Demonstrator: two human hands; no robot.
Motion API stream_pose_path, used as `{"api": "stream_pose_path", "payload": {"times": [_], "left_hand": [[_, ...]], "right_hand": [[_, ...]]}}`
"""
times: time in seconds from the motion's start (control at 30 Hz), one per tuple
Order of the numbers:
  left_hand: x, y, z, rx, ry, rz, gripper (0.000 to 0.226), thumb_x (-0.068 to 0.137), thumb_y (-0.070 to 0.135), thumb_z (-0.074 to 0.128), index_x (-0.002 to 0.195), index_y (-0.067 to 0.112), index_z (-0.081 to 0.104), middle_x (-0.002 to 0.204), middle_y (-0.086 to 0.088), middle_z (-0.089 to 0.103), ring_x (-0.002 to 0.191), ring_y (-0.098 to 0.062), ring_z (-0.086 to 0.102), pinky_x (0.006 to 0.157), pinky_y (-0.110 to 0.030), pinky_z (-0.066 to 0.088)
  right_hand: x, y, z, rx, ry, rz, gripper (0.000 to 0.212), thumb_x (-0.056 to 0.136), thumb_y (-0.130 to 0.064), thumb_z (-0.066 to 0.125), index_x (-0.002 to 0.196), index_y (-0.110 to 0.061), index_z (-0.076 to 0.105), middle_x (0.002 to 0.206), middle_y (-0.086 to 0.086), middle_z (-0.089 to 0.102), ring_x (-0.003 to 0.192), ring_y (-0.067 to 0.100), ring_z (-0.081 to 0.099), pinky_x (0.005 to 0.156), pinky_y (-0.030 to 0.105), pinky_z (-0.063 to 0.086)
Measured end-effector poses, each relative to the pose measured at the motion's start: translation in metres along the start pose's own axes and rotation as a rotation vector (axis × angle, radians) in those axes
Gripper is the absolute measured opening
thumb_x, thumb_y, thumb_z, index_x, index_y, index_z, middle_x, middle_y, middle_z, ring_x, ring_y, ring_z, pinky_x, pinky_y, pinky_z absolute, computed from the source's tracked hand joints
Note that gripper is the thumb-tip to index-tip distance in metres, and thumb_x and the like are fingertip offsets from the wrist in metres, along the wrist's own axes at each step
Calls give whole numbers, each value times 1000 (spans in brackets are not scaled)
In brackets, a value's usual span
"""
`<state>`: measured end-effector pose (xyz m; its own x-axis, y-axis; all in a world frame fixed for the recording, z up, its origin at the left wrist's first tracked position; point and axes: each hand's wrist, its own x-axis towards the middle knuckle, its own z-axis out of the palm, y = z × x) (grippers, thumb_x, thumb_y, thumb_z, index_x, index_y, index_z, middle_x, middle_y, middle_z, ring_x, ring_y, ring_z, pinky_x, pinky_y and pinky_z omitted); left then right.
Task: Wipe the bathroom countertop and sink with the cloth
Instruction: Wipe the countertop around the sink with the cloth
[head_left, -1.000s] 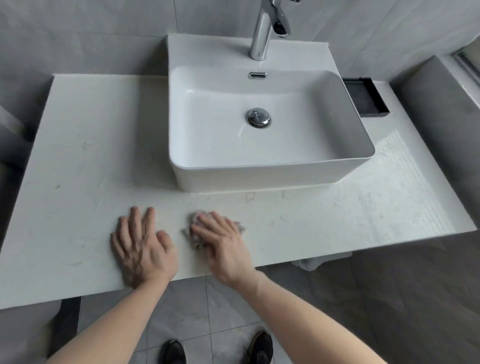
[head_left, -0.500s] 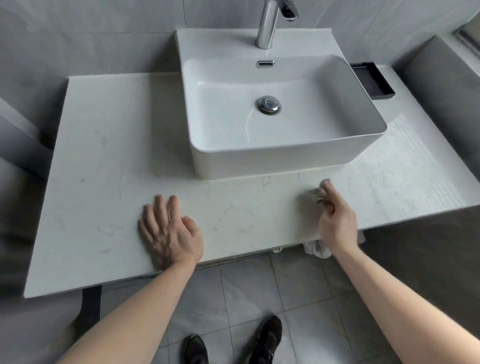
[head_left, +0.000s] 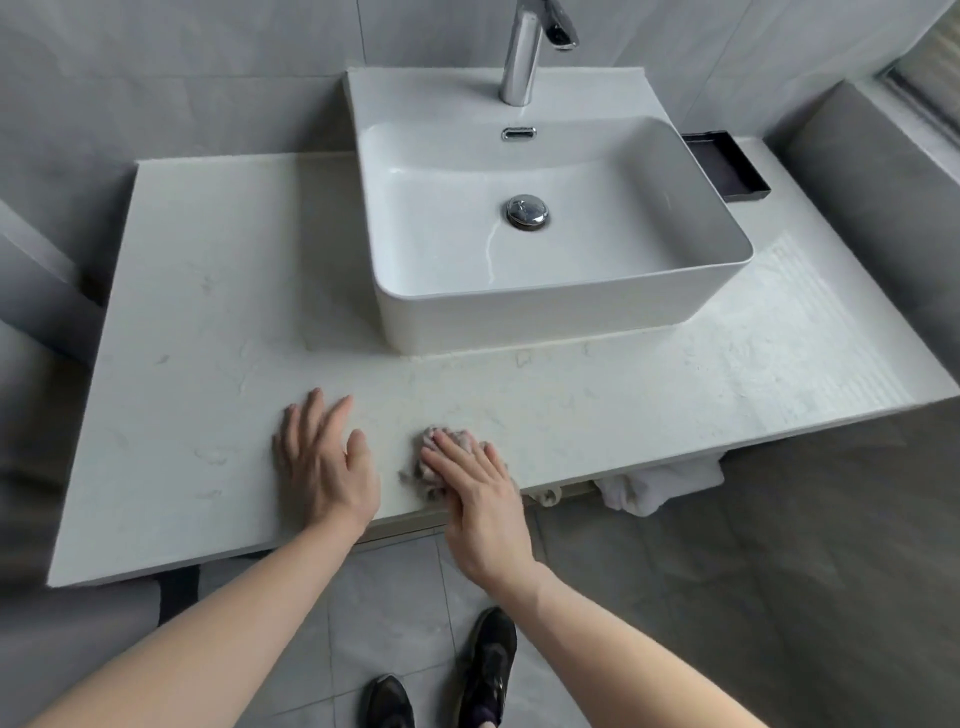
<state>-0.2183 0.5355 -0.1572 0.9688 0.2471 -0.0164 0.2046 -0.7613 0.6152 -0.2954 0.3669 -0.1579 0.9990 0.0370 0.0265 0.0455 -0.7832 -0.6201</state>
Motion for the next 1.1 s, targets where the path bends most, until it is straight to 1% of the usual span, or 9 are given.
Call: {"api": "stream_pose_path", "payload": {"times": [0.1,0.23,0.33,0.43,0.53,0.63,0.83,0.97,1.1], "left_hand": [[5,-17,-36,-280,-47,-2,56,86,25,43,138,13,61,155,-5,46,147,-22,37,121,-33,24],[19,-70,-101,-82,58,15,53,88,31,43,138,21,58,153,2,46,143,-18,39,121,-40,28],[38,-113,-137,28,110,-116,63,85,42,38,142,19,53,155,-3,40,144,-26,34,122,-47,25],[54,-139,-156,28,64,-283,74,85,47,36,152,15,41,159,-12,35,146,-34,30,121,-50,24],[61,-149,-152,-38,-59,-431,69,94,50,37,155,19,30,156,-15,43,141,-40,39,112,-49,33],[65,-155,-141,-32,-23,-491,57,100,47,36,151,22,34,150,-19,49,137,-43,41,107,-48,36],[80,-174,-136,29,36,-529,48,102,48,24,113,14,56,135,-26,56,127,-47,45,103,-52,36],[82,-178,-136,58,41,-496,48,104,45,24,109,11,56,131,-29,58,124,-48,47,101,-53,38],[81,-176,-137,33,53,-465,50,103,44,23,107,6,55,128,-33,58,122,-50,47,99,-53,39]], "right_hand": [[-3,-11,-1,133,-2,-16,75,82,9,46,144,-31,58,158,-21,44,152,3,31,126,38,27],[6,7,-43,274,144,130,76,82,22,48,142,-24,62,154,-18,50,146,-3,40,123,27,34],[24,41,-86,175,258,238,66,94,11,50,148,-26,56,157,-17,46,149,-1,35,123,27,31],[43,86,-111,-12,260,354,53,105,-10,46,156,-23,44,166,-10,34,156,14,26,127,36,24],[48,113,-107,-190,159,456,52,108,-23,38,160,-23,34,171,-5,18,159,30,13,130,45,11],[49,100,-84,-211,193,518,56,106,-24,40,161,-28,31,172,-8,12,160,29,7,130,47,5],[30,4,-5,-119,42,85,58,102,-19,52,158,-31,39,170,-17,18,160,14,8,130,44,13],[6,-68,53,3,-145,-219,54,101,-13,50,152,-31,48,168,-15,26,159,10,13,130,38,13],[5,-102,74,145,-219,-240,50,103,-7,46,146,-30,55,163,-16,36,156,7,22,128,39,21]]}}
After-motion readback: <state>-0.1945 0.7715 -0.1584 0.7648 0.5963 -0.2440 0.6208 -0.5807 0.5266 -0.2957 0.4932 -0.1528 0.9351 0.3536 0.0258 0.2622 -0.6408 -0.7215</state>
